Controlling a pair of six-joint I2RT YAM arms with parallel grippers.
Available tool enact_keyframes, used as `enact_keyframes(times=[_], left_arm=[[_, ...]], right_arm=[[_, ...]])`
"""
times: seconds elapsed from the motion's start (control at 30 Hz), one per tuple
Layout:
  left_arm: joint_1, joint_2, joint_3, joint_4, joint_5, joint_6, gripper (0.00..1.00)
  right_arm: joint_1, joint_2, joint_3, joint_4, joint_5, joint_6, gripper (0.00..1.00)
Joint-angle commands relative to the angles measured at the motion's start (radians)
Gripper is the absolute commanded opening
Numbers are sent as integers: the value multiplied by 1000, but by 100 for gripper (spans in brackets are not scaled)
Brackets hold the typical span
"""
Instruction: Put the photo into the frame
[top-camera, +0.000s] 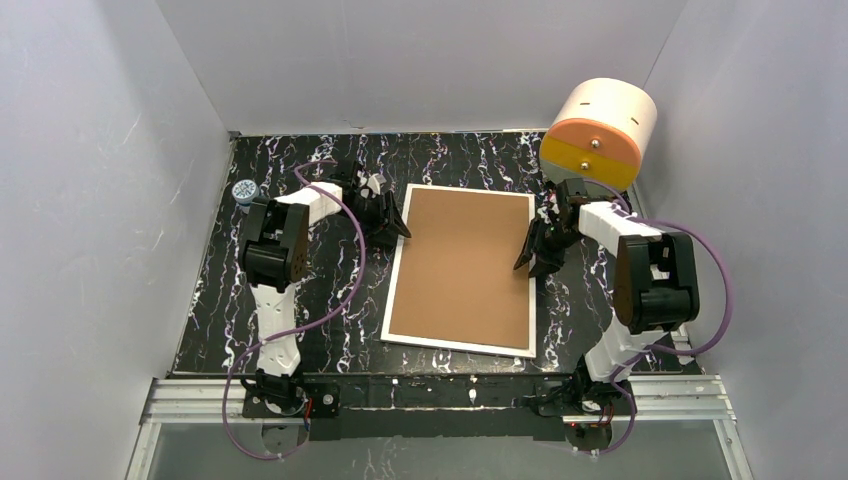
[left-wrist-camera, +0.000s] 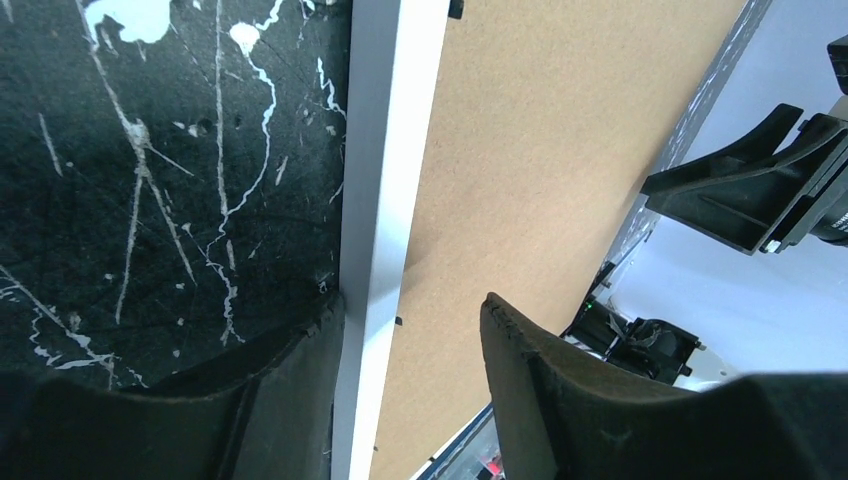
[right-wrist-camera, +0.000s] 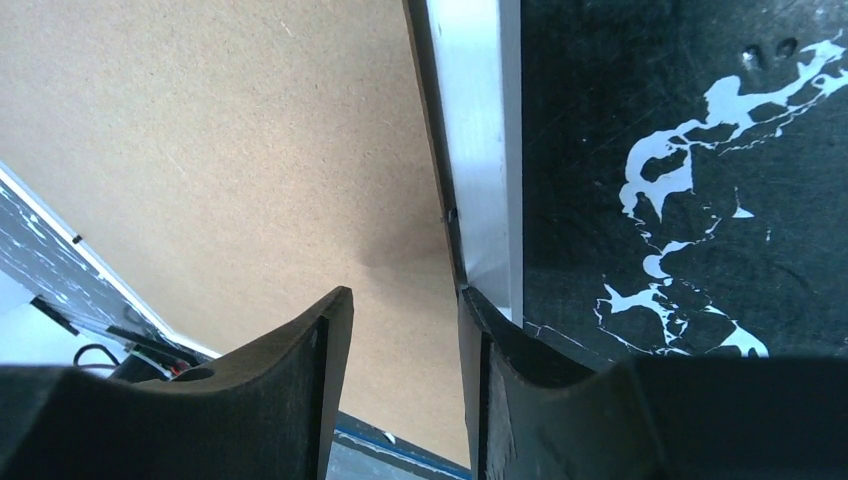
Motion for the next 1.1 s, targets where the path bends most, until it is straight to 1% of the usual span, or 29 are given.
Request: enact_keyframes(times=[0.0, 0.17, 0.47, 0.6, 0.77, 0.8, 0.83, 0.93, 1.03, 1.07], left_arm=[[-29, 64, -16, -43, -43, 16, 50], [-28, 64, -12, -49, -58, 20, 47], [-29, 67, 2, -60, -86, 23, 47], [-29, 67, 6, -66, -96, 30, 47], [-29, 69, 3, -77, -106, 45, 47], [-29, 69, 3, -80, -110, 48, 47], [-28, 66, 2, -85, -113, 52, 48], [-29, 56, 8, -98, -130, 64, 50], [-29, 46, 26, -115, -141, 71, 53], [-28, 42, 31, -117, -146, 72, 54]], right_arm=[[11, -57, -3, 130, -108, -17, 50], [10, -112, -10, 189, -123, -10, 50], [11, -195, -49, 269, -132, 3, 50], [11, -197, -88, 308, -79, -19, 50], [12, -173, -166, 461, 69, -94, 50], [12, -173, -177, 485, 95, -101, 51], [12, -177, -178, 503, 112, -104, 54], [12, -208, -172, 522, 149, -99, 65], [12, -222, -144, 467, 192, -79, 74], [12, -219, -136, 440, 205, -74, 76]])
